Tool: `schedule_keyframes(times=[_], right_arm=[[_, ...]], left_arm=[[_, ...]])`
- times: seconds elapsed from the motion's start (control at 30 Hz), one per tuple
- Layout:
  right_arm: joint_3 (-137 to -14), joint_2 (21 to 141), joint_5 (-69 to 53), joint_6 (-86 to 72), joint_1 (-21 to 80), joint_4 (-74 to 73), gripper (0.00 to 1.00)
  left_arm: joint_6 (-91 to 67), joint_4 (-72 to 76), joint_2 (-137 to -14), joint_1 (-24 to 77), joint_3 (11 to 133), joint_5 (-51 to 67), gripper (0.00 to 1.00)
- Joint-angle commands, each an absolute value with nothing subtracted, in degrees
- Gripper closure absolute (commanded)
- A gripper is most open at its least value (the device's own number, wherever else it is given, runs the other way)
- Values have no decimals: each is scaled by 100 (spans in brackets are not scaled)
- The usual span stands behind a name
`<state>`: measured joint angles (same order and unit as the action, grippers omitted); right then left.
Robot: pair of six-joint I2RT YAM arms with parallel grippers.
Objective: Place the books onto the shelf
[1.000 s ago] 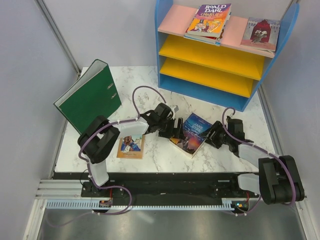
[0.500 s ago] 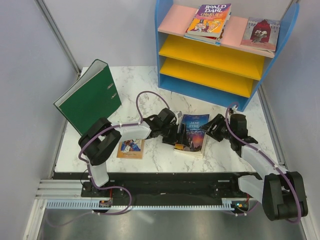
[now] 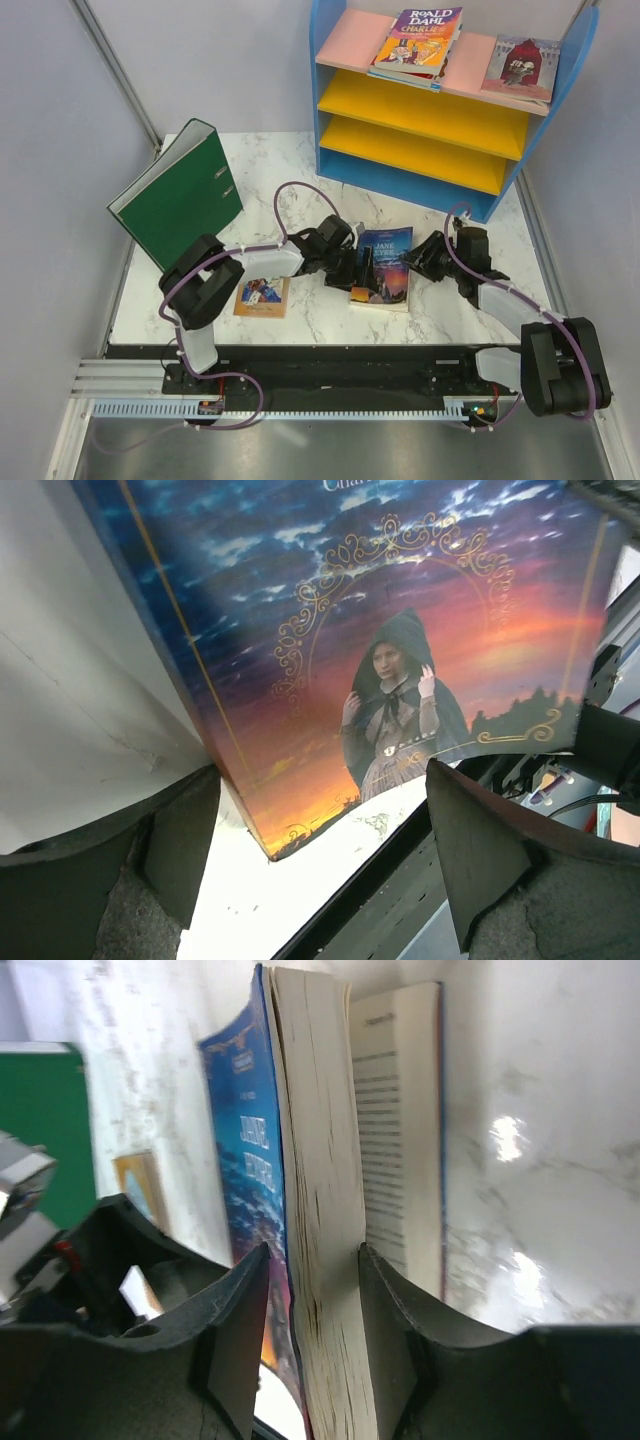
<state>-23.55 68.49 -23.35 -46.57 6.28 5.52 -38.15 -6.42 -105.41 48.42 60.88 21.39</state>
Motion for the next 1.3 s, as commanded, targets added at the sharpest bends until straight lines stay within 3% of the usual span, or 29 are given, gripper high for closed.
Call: schedule_keyframes(times=[0.0,0.2,0.47,0.53,0.63,0.67,0.7,0.77,0.87,1.0,1.27], right_arm=[[-2163,6802,-3558,-5115,809,1905,52],[-2109,7575,-4359,-5274,958,3243,47],[-2785,8534,-4386,-3921,1028,1435,41],[-2883,8552,-4272,-3780,1028,1170,44],[-2848,8525,-4288,-3832,1028,1334,62],[-2848,8517,-4298,-3963,1028,1423,77],[-2804,8517,-4333,-4060,1028,1537,84],[-2786,8543,-4551,-4270,1028,2046,94],[-2804,8499,-4789,-4763,1011,2740,100],[-3102,8403,-5106,-5167,1011,3181,100],[-3472,7990,-5686,-6018,1011,3928,100]], left_arm=[[-3938,-378,-10863,4939,6354,2294,10],[-3902,-387,-10995,4922,6521,2215,10],[-3850,-475,-10828,4746,6346,2066,9],[-3850,-475,-10723,4676,6206,1978,9],[-3832,-475,-10425,4597,5960,1750,9],[-3849,-475,-10189,4579,5889,1653,8],[-3858,-440,-10065,4544,5706,1548,8],[-3963,-317,-9749,4500,5477,1232,6],[-4165,130,-9037,4369,4880,845,4],[-4385,886,-8140,4044,3914,694,0],[-4561,3030,-7900,3727,3138,1915,0]])
